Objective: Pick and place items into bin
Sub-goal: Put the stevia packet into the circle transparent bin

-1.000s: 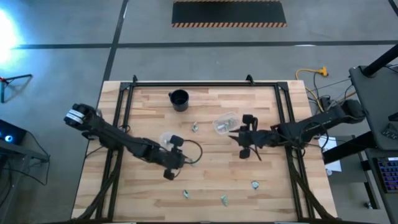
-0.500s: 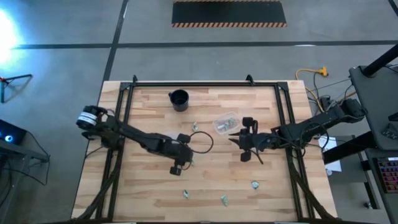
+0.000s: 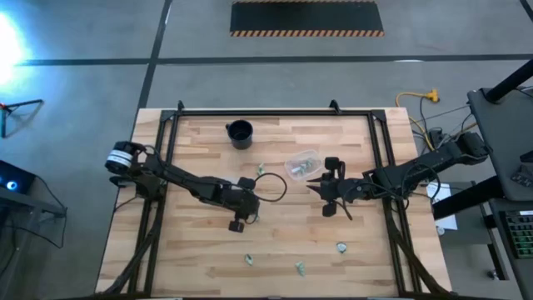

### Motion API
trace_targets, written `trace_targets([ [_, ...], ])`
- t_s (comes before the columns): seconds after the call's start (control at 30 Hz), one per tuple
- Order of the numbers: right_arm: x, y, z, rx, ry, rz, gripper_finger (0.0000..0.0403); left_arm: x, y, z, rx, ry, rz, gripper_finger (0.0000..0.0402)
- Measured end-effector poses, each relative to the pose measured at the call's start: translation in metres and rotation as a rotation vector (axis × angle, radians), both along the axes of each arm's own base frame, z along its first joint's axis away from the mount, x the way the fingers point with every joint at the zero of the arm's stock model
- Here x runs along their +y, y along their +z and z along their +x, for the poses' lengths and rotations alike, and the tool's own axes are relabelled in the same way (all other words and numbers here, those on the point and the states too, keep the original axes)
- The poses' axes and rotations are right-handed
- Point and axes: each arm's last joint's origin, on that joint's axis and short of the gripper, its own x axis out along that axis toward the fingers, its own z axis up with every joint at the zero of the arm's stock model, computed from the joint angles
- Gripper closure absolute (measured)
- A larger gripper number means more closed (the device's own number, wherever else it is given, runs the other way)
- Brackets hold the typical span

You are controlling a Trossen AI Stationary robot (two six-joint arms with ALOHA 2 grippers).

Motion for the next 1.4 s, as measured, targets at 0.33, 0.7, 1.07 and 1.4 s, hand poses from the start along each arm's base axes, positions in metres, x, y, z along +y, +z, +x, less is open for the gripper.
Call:
trace_targets([
  [0.33,0.0,0.0,-0.001,0.004,-0.004,0.004,0.0344,0.0,-0.003,0.0,-0.006,-0.007,0.0,0.0333],
  [0.7,0.0,0.0,-0.001,0.004,-0.004,0.004,0.0344,-0.001,-0.017,0.006,0.027,-0.024,0.012,0.0333],
  [1.07,0.0,0.0,-0.001,0.004,-0.007,0.005,0.0344,-0.001,-0.016,0.005,0.026,-0.029,0.012,0.0397],
  [1.4,0.0,-0.001,-0.001,0.011,-0.009,0.006,0.0344,-0.002,-0.004,0.01,-0.016,-0.024,0.016,0.0401],
])
